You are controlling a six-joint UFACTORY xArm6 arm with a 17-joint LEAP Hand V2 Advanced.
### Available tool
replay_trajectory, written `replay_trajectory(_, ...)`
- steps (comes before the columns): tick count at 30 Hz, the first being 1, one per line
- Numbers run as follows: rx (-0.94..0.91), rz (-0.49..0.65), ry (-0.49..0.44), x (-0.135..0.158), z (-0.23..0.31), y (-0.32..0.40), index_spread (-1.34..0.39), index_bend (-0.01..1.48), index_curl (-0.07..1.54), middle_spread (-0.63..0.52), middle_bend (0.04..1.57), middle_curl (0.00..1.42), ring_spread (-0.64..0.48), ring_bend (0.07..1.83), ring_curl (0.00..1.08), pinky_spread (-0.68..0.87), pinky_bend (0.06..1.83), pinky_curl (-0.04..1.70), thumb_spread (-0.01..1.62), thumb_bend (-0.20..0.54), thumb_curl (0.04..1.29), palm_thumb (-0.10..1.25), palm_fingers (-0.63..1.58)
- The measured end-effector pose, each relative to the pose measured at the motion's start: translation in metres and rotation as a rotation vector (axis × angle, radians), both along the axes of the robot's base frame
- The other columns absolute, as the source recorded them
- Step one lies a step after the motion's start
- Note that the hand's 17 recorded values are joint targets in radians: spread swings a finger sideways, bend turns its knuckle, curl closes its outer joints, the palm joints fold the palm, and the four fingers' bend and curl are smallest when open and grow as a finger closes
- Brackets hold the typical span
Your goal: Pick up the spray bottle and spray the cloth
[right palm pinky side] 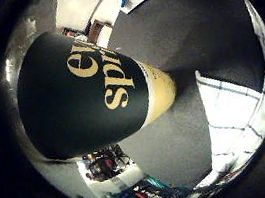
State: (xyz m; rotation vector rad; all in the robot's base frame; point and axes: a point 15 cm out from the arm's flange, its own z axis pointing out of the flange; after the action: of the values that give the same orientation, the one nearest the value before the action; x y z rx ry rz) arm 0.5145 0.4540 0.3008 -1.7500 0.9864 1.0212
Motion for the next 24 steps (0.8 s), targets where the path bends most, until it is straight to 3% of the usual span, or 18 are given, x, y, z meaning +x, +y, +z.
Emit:
replay_trajectory(6, -0.020, 0.001, -0.009, 0.003, -0.006, -0.007, -0.26, 0.93, 0.73, -0.15, 1.22, 0.73, -0.19, 1.30, 0.63, -0.30, 1.09, 0.92, 1.17, -0.022, 0.45, 0.77, 1.12)
replay_trajectory(15, -0.079, 0.030, -0.038, 0.002, -0.019, -0.019, -0.32, 0.56, 0.72, -0.16, 1.06, 0.66, -0.18, 1.20, 0.56, -0.44, 0.95, 0.75, 1.12, -0.023, 0.44, 0.70, 0.99)
replay_trajectory(17, -0.101, 0.037, -0.046, 0.002, -0.023, -0.025, -0.33, 0.46, 0.72, -0.16, 0.99, 0.64, -0.17, 1.16, 0.54, -0.46, 0.92, 0.73, 1.13, -0.022, 0.43, 0.69, 0.88)
replay_trajectory(20, -0.128, 0.044, -0.055, 0.003, -0.028, -0.032, -0.36, 0.39, 0.70, -0.17, 0.92, 0.62, -0.17, 1.10, 0.51, -0.40, 0.81, 0.71, 1.13, -0.024, 0.42, 0.68, 0.66)
replay_trajectory(24, -0.159, 0.067, -0.060, 0.000, -0.035, -0.040, -0.40, 0.37, 0.64, -0.15, 0.77, 0.55, -0.13, 0.97, 0.44, -0.12, 0.71, 0.69, 1.13, -0.025, 0.40, 0.66, 0.35)
